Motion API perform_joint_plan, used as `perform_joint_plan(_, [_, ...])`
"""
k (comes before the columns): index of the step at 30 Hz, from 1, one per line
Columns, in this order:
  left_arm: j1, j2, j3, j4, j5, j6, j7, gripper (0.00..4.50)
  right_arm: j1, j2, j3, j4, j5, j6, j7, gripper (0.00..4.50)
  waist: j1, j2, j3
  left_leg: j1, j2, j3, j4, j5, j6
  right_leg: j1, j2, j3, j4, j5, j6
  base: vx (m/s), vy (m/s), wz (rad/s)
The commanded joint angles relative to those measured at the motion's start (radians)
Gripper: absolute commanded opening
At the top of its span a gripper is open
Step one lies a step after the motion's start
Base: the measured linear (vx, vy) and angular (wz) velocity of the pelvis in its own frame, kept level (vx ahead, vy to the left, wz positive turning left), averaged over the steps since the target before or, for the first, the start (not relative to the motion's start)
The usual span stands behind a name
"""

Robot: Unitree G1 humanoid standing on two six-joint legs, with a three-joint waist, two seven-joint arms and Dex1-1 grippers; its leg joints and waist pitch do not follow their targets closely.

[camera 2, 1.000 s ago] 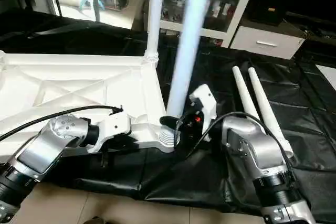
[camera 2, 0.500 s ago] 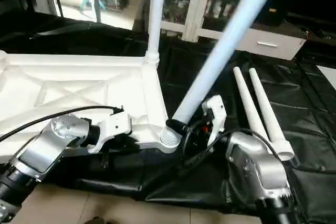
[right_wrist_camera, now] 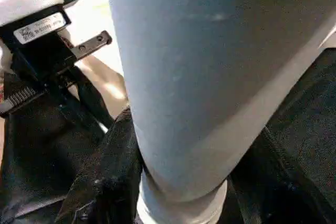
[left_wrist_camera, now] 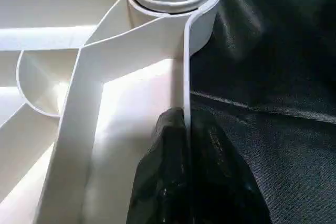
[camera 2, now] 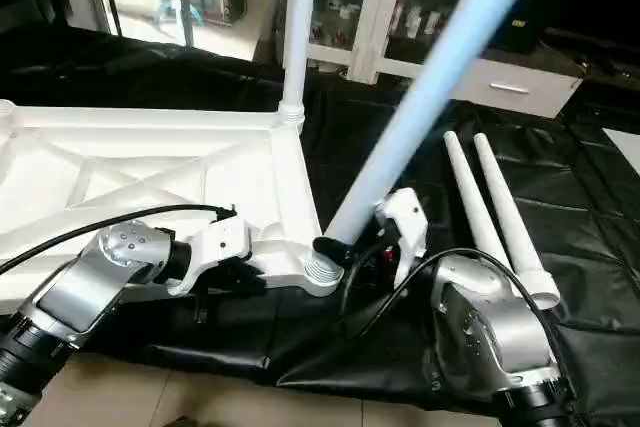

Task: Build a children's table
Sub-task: Insert table leg to table base

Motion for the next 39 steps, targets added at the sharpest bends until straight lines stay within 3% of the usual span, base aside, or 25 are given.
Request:
perform_joint_plan(1, [-0.008,-0.006,0.015,-0.005,-0.010,-0.003,0.013,0.07,0.047,-0.033,0.084,0.057,-0.064,0.071,0.038,1.89,-0.007,0.011,-0.040,0.025,0.056,-0.042,-0.098,-0.494,-0.069,0.003,-0.057,0.031,-0.095,-0.529,-0.092,0.000,0.000,0.00])
perform_joint_plan(5, [-0.006,-0.004,0.017,-0.008,-0.012,0.001,0.012,0.07,0.035,-0.024,0.080,0.076,-0.059,0.100,0.012,1.89,-0.006,0.010,-0.041,0.022,0.056,-0.039,-0.100,-0.472,-0.063,0.006,-0.056,0.034,-0.090,-0.470,-0.112,0.000,0.000,0.00])
perform_joint_plan(25, [-0.017,-0.020,0.037,0.007,-0.009,0.033,0.046,0.00,0.024,0.013,0.043,0.148,-0.084,0.081,-0.077,1.87,-0.021,0.016,-0.036,0.031,0.053,-0.052,-0.103,-0.608,-0.084,-0.008,-0.057,0.025,-0.113,-0.605,-0.072,0.000,0.000,0.00])
perform_joint_plan(28, [-0.036,-0.061,0.058,0.019,-0.008,0.068,0.102,0.00,-0.021,0.069,0.013,0.257,-0.149,0.060,-0.243,1.87,-0.034,0.017,-0.034,0.028,0.051,-0.056,-0.104,-0.626,-0.089,-0.007,-0.056,0.019,-0.117,-0.631,-0.069,0.000,0.000,0.00])
perform_joint_plan(29, [-0.053,-0.090,0.067,0.028,-0.002,0.093,0.141,0.00,-0.052,0.107,-0.011,0.323,-0.179,0.051,-0.350,1.87,-0.053,0.022,-0.033,0.027,0.049,-0.064,-0.105,-0.654,-0.104,-0.009,-0.056,0.008,-0.121,-0.655,-0.068,0.000,0.000,0.00])
perform_joint_plan(31, [-0.070,-0.114,0.070,0.042,0.011,0.103,0.177,0.00,-0.080,0.137,-0.030,0.376,-0.201,0.043,-0.439,1.87,-0.072,0.032,-0.033,0.026,0.052,-0.082,-0.115,-0.719,-0.121,0.010,-0.052,-0.018,-0.125,-0.640,-0.063,-0.027,0.018,-0.08])
perform_joint_plan(32, [-0.102,-0.158,0.076,0.071,0.029,0.133,0.239,0.00,-0.124,0.174,-0.055,0.451,-0.223,0.037,-0.561,1.86,-0.077,0.037,-0.034,0.024,0.055,-0.087,-0.119,-0.738,-0.126,0.018,-0.053,-0.022,-0.122,-0.613,-0.067,-0.055,0.036,-0.16])
perform_joint_plan(33, [-0.136,-0.214,0.090,0.102,0.041,0.167,0.312,0.00,-0.167,0.209,-0.074,0.518,-0.240,0.025,-0.670,1.86,-0.087,0.046,-0.026,0.020,0.061,-0.092,-0.142,-0.820,-0.138,0.029,-0.043,-0.040,-0.112,-0.558,-0.079,0.000,0.000,0.00])
perform_joint_plan(34, [-0.147,-0.231,0.095,0.111,0.042,0.182,0.331,0.00,-0.178,0.218,-0.078,0.534,-0.241,0.022,-0.690,1.86,-0.087,0.046,-0.026,0.020,0.061,-0.092,-0.142,-0.820,-0.138,0.029,-0.043,-0.040,-0.112,-0.558,-0.079,-0.054,0.016,-0.02])
perform_joint_plan(35, [-0.194,-0.300,0.111,0.152,0.052,0.237,0.407,0.00,-0.225,0.258,-0.092,0.596,-0.238,0.007,-0.764,1.86,-0.088,0.053,-0.022,0.009,0.071,-0.079,-0.172,-0.876,-0.136,0.049,-0.028,-0.055,-0.074,-0.468,-0.096,-0.054,0.016,-0.02])
perform_joint_plan(36, [-0.207,-0.319,0.116,0.165,0.055,0.249,0.429,0.00,-0.238,0.269,-0.096,0.612,-0.237,0.002,-0.784,1.86,-0.083,0.053,-0.024,0.000,0.075,-0.070,-0.186,-0.880,-0.131,0.059,-0.021,-0.053,-0.047,-0.422,-0.101,-0.080,-0.011,0.08])
perform_joint_plan(37, [-0.207,-0.319,0.116,0.165,0.055,0.249,0.429,0.00,-0.238,0.269,-0.096,0.612,-0.237,0.002,-0.784,1.86,-0.065,0.051,-0.018,-0.019,0.079,-0.043,-0.222,-0.884,-0.120,0.071,-0.005,-0.047,0.011,-0.377,-0.098,-0.084,-0.058,0.17])
perform_joint_plan(38, [-0.253,-0.378,0.121,0.214,0.066,0.262,0.494,0.00,-0.289,0.311,-0.119,0.672,-0.222,-0.021,-0.856,1.86,-0.049,0.022,-0.015,-0.001,0.067,-0.008,-0.205,-0.808,-0.093,0.042,-0.008,-0.017,-0.011,-0.500,-0.077,-0.084,-0.058,0.17])
perform_joint_plan(39, [-0.262,-0.387,0.121,0.226,0.070,0.258,0.509,0.00,-0.299,0.319,-0.123,0.683,-0.220,-0.027,-0.869,1.86,-0.052,-0.001,-0.020,0.061,0.031,-0.007,-0.112,-0.720,-0.091,-0.027,-0.034,-0.013,-0.116,-0.720,-0.038,0.022,-0.103,0.22])
